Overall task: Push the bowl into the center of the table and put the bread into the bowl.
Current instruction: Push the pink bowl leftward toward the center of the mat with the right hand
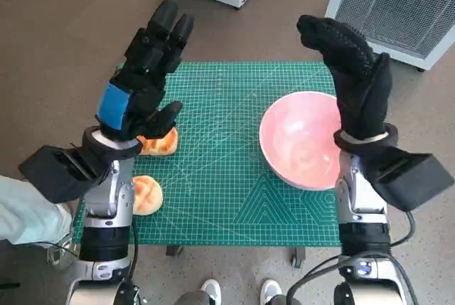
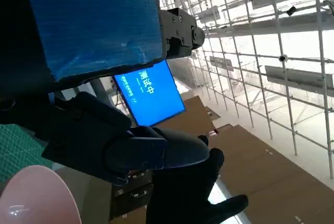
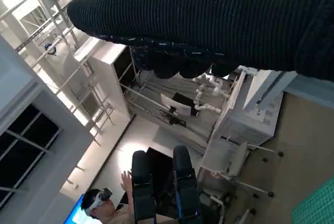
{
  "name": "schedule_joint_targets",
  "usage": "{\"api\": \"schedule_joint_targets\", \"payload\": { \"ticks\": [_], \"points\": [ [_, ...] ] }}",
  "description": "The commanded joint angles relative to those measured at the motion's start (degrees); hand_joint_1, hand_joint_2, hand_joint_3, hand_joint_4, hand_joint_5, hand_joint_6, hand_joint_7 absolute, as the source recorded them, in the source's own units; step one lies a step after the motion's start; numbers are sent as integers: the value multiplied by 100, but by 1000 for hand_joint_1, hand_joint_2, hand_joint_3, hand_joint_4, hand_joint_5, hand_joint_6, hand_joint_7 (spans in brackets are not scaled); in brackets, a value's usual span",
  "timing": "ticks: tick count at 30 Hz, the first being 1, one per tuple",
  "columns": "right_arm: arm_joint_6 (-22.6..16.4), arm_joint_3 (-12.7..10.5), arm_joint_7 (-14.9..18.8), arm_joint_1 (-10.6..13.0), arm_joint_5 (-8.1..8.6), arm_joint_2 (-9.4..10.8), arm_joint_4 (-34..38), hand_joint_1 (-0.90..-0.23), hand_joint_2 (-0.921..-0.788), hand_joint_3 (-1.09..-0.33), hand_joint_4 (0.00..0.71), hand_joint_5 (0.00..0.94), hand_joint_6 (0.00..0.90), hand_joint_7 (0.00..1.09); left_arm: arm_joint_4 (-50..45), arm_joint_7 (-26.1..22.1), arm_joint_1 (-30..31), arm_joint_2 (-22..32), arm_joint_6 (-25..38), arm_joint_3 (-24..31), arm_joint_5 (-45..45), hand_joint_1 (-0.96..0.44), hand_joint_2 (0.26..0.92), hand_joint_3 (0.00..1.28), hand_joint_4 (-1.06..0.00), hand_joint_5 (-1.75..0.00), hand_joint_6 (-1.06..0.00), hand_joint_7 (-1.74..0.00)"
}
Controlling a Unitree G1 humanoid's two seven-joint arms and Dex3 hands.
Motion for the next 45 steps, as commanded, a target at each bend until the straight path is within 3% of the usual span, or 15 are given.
{"api": "schedule_joint_targets", "payload": {
  "ticks": [1,29,33,37,41,45],
  "points": [
    [85,-8,-39,131,-4,7,13,-685,-921,-733,201,1,119,326,-132,15,11,-1,44,-3,-50,-757,921,387,-131,-1,-159,-31],
    [156,-25,-8,157,29,-25,-49,-686,-921,-733,201,1,120,327,-289,84,82,4,207,-35,-39,-731,921,344,-134,-2,-161,-38],
    [166,-99,56,146,108,-127,-8,-690,-921,-728,204,2,123,328,-270,91,77,4,185,-46,-29,-731,921,344,-134,-1,-160,-38],
    [170,-258,204,105,288,-316,135,-703,-921,-718,209,4,130,326,-261,103,72,-2,176,-53,-16,-730,921,345,-134,-1,-160,-39],
    [83,-495,390,-20,486,-544,551,-717,-921,-710,211,5,136,323,-249,107,74,-1,164,-51,-3,-730,921,345,-134,-1,-160,-40],
    [-163,-746,443,-161,539,-755,1161,-728,-921,-702,213,4,142,315,-260,118,85,0,168,-49,13,-730,921,345,-134,-1,-159,-41]
  ]
}}
